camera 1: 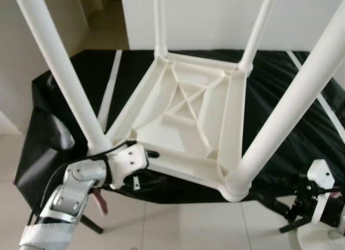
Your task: Building children table
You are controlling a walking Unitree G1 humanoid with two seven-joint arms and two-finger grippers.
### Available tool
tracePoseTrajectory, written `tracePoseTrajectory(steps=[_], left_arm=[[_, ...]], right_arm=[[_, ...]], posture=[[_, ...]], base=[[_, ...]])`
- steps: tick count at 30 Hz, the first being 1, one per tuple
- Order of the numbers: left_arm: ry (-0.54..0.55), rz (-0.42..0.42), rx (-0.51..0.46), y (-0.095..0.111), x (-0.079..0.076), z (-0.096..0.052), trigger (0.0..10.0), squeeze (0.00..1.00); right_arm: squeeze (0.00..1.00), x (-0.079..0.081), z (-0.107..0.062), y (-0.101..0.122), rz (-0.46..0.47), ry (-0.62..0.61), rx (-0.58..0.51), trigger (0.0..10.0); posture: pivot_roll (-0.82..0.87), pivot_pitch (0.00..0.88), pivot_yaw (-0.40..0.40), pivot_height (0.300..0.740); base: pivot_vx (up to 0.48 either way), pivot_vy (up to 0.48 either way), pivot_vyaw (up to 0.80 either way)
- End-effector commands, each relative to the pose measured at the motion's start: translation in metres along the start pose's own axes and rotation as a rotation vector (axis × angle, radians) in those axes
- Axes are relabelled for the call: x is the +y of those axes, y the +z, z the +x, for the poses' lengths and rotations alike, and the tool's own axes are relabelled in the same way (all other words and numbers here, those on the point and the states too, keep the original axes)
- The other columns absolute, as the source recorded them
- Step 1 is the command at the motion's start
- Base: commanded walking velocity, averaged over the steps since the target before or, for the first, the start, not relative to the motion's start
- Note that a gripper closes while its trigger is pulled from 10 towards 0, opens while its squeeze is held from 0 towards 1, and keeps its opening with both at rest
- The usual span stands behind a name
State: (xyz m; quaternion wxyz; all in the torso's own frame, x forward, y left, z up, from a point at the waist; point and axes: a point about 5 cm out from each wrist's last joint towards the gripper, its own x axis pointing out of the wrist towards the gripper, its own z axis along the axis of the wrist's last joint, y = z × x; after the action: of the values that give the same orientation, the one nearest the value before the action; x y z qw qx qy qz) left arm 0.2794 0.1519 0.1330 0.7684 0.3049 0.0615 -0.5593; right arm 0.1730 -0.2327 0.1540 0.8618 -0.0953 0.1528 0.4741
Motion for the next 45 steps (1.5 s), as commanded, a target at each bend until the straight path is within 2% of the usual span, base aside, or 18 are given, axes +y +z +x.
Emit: tracePoseTrajectory(steps=[1,6,8,10,15,18,22,25,28,31,33,35,38,39,42,44,45], left_arm=[[0.092,0.02,0.06,-0.009,0.008,0.0,10.0,0.0],[0.122,0.021,0.083,-0.012,0.011,0.003,10.0,0.0],[0.128,0.021,0.146,-0.02,0.011,0.007,10.0,0.0],[0.128,0.021,0.146,-0.02,0.011,0.007,10.0,0.0],[0.094,0.012,0.163,-0.025,0.002,0.012,10.0,0.0],[0.059,0.009,0.152,-0.026,-0.005,0.014,10.0,0.0],[0.046,0.011,0.148,-0.027,-0.007,0.012,10.0,0.0],[0.035,0.012,0.143,-0.028,-0.008,0.011,10.0,0.0],[0.037,0.013,0.143,-0.028,-0.007,0.01,10.0,0.0],[0.033,0.017,0.142,-0.028,-0.006,0.01,10.0,0.0],[0.021,0.016,0.124,-0.024,-0.005,0.01,10.0,0.0],[0.021,0.016,0.124,-0.024,-0.005,0.01,10.0,0.0],[-0.012,-0.003,0.084,-0.017,-0.007,0.01,10.0,0.0],[-0.012,-0.003,0.084,-0.017,-0.007,0.01,10.0,0.0],[-0.094,-0.044,0.025,-0.008,-0.014,0.011,10.0,0.0],[-0.117,-0.049,0.006,-0.005,-0.016,0.01,10.0,0.0],[-0.135,-0.08,-0.023,0.001,-0.017,0.011,10.0,0.0]], right_arm=[[0.0,0.008,0.006,0.006,-0.004,0.119,-0.001,10.0],[0.0,0.009,0.011,0.008,-0.012,0.138,-0.01,10.0],[0.0,0.007,0.02,0.01,-0.039,0.13,-0.028,10.0],[0.0,0.007,0.02,0.01,-0.039,0.13,-0.028,10.0],[0.0,0.005,0.025,0.014,-0.059,0.124,-0.047,10.0],[0.0,0.006,0.014,0.016,-0.077,0.146,0.002,10.0],[0.0,0.004,0.007,0.02,-0.093,0.136,0.021,10.0],[0.0,-0.004,-0.003,0.029,-0.133,0.083,0.013,10.0],[0.0,-0.008,-0.003,0.034,-0.151,0.062,-0.012,10.0],[0.0,-0.013,0.002,0.04,-0.171,0.043,-0.054,10.0],[0.0,-0.017,0.013,0.043,-0.177,0.027,-0.099,10.0],[0.0,-0.017,0.013,0.043,-0.177,0.027,-0.099,10.0],[0.0,-0.021,0.035,0.046,-0.169,0.006,-0.174,10.0],[0.0,-0.021,0.035,0.046,-0.169,0.006,-0.174,10.0],[0.0,-0.028,0.055,0.047,-0.131,-0.041,-0.252,10.0],[0.0,-0.03,0.057,0.046,-0.122,-0.05,-0.261,10.0],[0.0,-0.035,0.056,0.045,-0.112,-0.081,-0.265,10.0]], posture=[[-0.04,0.058,0.02,0.74],[-0.04,0.055,0.017,0.74],[-0.03,0.052,0.011,0.74],[-0.03,0.052,0.011,0.74],[-0.02,0.055,0.007,0.74],[-0.02,0.056,0.004,0.74],[-0.03,0.056,0.003,0.74],[-0.03,0.053,0.001,0.74],[-0.03,0.052,0.001,0.74],[-0.03,0.052,-0.001,0.74],[-0.02,0.055,-0.001,0.74],[-0.02,0.055,-0.001,0.74],[-0.02,0.055,-0.004,0.74],[-0.02,0.055,-0.004,0.74],[-0.01,0.054,-0.008,0.74],[-0.01,0.055,-0.007,0.74],[-0.01,0.054,-0.007,0.74]], base=[[0.0,0.0,0.0],[0.0,0.0,0.0],[0.0,0.0,0.0],[0.0,0.0,0.0],[0.0,0.0,0.0],[0.0,0.0,0.0],[0.0,0.0,0.0],[0.0,0.0,0.0],[0.0,0.0,0.0],[0.0,0.0,0.0],[0.0,0.0,0.0],[0.0,0.0,0.0],[0.0,0.0,0.0],[0.0,0.0,0.0],[0.0,0.0,0.0],[0.0,0.0,0.0],[0.0,0.0,0.0]])
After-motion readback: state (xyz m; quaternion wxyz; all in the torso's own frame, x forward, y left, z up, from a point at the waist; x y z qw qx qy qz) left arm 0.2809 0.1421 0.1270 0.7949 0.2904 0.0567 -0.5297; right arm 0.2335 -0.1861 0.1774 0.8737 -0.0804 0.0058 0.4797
